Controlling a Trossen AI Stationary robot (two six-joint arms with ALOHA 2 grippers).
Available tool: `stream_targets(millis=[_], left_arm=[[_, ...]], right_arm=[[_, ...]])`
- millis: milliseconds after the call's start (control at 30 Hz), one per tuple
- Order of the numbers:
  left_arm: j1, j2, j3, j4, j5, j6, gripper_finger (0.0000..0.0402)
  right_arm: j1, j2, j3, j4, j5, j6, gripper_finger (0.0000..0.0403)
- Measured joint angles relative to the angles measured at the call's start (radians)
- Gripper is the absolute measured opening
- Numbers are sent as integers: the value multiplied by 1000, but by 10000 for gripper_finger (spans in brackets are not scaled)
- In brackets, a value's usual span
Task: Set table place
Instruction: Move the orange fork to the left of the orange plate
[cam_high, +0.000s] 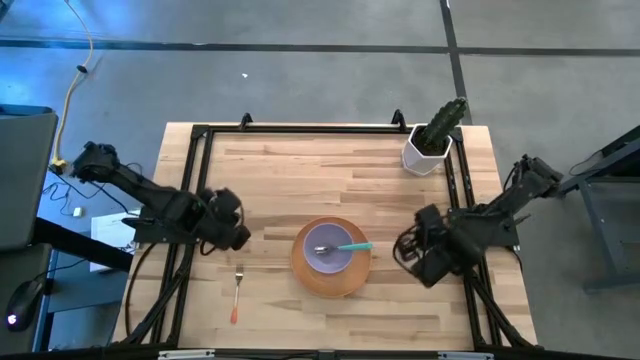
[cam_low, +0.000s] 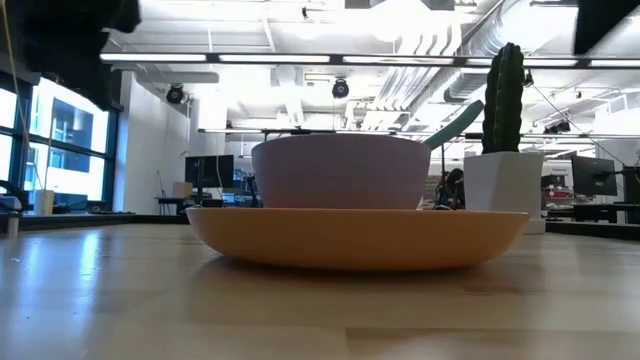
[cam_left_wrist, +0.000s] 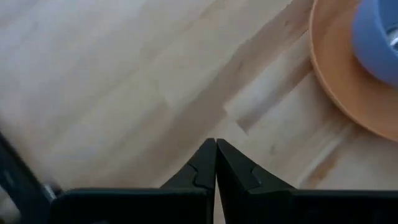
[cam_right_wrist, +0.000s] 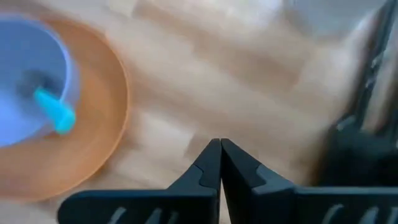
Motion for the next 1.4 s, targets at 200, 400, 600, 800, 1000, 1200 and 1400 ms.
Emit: stream_targets(millis=[200, 400, 600, 800, 1000, 1200, 1400], left_arm=[[-228, 211, 14, -17, 132, -517, 0], [-331, 443, 190, -33, 428, -670, 0], [-348, 500, 358, -32, 413, -710, 15], [-348, 502, 349, 13, 382, -779, 90], [-348, 565, 296, 19, 524, -909, 178], [-347, 638, 284, 163, 488, -989, 234], [-348, 721, 283, 221, 512, -1014, 233]], right_arm=[[-63, -93, 121, 38, 167, -440, 0], [-77, -139, 207, 14, 153, -633, 0], [-77, -142, 229, 17, 184, -728, 0], [-72, -141, 229, 22, 182, -755, 0], [-39, -141, 229, 21, 181, -770, 0], [-35, -141, 229, 17, 187, -783, 0], [-36, -141, 229, 17, 187, -797, 0]])
